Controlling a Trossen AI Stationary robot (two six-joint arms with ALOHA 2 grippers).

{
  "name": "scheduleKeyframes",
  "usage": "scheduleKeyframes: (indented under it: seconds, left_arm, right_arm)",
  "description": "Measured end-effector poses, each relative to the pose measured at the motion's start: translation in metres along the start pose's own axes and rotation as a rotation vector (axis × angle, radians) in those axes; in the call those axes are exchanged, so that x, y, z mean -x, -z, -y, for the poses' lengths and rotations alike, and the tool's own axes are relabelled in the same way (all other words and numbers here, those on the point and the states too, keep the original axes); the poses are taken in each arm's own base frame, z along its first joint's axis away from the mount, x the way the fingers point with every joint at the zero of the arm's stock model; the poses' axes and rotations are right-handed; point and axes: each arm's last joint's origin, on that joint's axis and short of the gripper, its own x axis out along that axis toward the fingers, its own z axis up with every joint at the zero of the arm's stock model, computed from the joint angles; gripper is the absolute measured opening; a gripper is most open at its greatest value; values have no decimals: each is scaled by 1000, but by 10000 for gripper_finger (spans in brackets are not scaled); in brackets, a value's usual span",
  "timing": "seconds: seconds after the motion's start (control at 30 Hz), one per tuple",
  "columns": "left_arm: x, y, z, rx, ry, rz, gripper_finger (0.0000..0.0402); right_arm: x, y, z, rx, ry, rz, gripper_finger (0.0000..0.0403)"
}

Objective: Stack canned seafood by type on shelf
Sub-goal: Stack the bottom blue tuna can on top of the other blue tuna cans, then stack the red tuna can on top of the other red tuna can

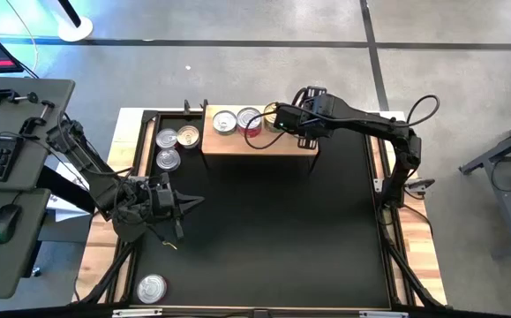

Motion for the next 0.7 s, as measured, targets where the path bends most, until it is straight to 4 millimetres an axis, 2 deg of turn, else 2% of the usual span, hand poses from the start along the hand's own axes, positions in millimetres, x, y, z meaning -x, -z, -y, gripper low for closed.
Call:
scheduleKeyframes:
  seconds: [0.4, 0.7]
  left_arm:
    - [0, 0, 0, 0, 0, 0, 0]
    - [0, 0, 0, 0, -1, 0, 0]
  right_arm:
    - [1, -1, -3, 1, -50, 15, 304]
    - [9, -2, -11, 117, -50, 33, 312]
